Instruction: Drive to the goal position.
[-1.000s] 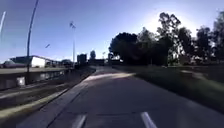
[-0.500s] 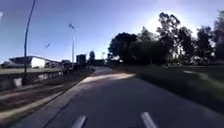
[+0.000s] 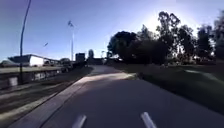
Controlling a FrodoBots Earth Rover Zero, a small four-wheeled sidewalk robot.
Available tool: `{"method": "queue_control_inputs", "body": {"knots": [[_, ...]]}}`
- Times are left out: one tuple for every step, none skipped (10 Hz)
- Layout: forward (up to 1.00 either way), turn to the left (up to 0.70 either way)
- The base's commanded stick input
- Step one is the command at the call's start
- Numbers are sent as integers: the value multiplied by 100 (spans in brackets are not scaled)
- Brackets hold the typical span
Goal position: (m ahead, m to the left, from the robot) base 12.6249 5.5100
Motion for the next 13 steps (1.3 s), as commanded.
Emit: {"method": "queue_control_inputs", "body": {"knots": [[98, 0], [98, 0], [98, 0], [98, 0], [98, 0], [98, 0], [98, 0], [98, 0], [98, 0], [98, 0], [98, 0], [98, 0], [98, 0]]}}
